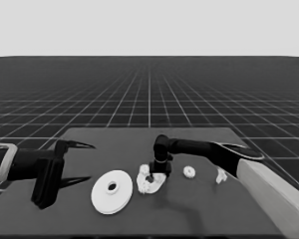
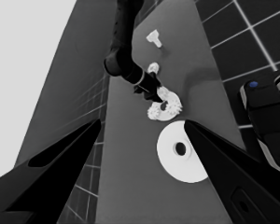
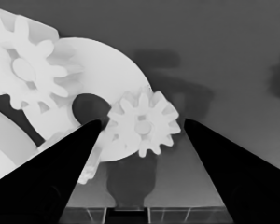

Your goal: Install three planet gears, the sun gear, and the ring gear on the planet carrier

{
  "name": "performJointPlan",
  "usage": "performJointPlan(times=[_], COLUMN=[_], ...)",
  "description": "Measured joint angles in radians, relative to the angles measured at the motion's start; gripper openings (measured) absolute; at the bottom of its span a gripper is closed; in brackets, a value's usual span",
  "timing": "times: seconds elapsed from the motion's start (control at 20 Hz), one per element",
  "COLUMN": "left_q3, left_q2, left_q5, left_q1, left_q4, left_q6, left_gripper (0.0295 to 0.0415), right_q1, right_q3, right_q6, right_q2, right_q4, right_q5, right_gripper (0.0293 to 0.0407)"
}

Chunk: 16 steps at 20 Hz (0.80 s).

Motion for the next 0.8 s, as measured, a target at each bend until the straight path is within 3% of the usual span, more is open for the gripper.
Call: performJointPlan(times=[0.2, 0.3, 0.4, 0.7, 0.8], left_q3=[0.000, 0.000, 0.000, 0.000, 0.000], left_q2=[0.000, 0.000, 0.000, 0.000, 0.000], left_q5=[0.000, 0.000, 0.000, 0.000, 0.000], left_q1=[0.000, 0.000, 0.000, 0.000, 0.000], left_q4=[0.000, 0.000, 0.000, 0.000, 0.000], left_q6=[0.000, 0.000, 0.000, 0.000, 0.000], left_gripper=[0.0385, 0.0385, 0.0385, 0.0385, 0.0385], right_q1=[0.000, 0.096, 0.136, 0.154, 0.177], right_q3=[0.000, 0.082, 0.098, 0.102, 0.185], right_q6=[0.000, 0.048, 0.058, 0.061, -0.122], right_q2=[0.000, -0.024, -0.027, -0.028, -0.280], right_q4=[0.000, 0.090, 0.126, 0.145, 0.176], right_q5=[0.000, -0.042, -0.052, -0.056, -0.031], right_gripper=[0.0385, 0.0385, 0.0385, 0.0385, 0.0385])
